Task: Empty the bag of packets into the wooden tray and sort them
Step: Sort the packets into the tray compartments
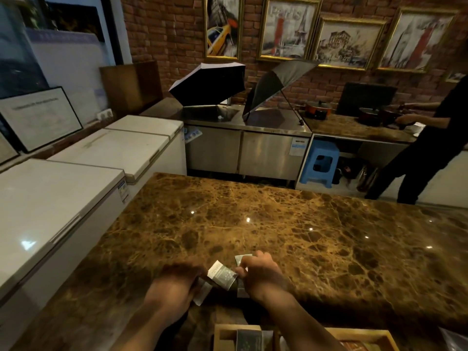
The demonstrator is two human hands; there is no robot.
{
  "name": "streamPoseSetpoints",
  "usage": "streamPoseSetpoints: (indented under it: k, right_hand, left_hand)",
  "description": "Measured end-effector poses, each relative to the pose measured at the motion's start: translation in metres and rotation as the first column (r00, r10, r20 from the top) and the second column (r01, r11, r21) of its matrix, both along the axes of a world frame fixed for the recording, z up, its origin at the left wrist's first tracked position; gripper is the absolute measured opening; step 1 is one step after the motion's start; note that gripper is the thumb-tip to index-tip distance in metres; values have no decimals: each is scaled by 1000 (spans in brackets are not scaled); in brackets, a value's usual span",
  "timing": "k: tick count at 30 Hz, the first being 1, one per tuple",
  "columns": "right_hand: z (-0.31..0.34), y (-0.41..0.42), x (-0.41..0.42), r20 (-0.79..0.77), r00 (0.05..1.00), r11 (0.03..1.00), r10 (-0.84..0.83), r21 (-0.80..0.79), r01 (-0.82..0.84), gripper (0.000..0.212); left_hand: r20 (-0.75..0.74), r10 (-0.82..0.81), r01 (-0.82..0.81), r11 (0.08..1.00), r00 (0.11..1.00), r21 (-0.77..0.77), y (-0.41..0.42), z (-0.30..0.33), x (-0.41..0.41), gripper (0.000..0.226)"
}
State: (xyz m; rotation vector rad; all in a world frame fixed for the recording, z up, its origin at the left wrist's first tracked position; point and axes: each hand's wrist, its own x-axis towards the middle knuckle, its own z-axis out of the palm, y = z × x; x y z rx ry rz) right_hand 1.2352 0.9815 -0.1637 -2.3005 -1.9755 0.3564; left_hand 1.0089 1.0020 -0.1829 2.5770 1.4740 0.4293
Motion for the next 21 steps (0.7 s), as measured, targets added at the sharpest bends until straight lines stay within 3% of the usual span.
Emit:
streamPoseSetpoints:
  k: [4,8,10,14,18,21]
  right_hand:
    - [-8,3,6,-137,983,988,-119,82,131,19]
    - [-8,2,16,-300,921,958,-247,68,280,39]
    - [-8,3,16,-294,930,966,-223,58,250,45]
    - [-8,2,8,-175,964,977,-198,48,209,30]
    - [-10,1,6,-194,945,955,-265,86,285,31]
    - [-10,3,13,-327,873,923,-363,4,385,52]
  left_hand:
    - [48,35,-29,994,998,-108,4,0,-3,35]
    - [163,124,-91,976,979,-198,9,-1,-6,16]
    - [240,183,-129,966,953,-223,12,3,-3,12]
    - [403,295,-153,925,866,-349,19,16,14,14]
    - [385,248,-90,919,889,-384,26,27,40,9]
    - [289,182,-66,927,940,-370,28,31,61,11]
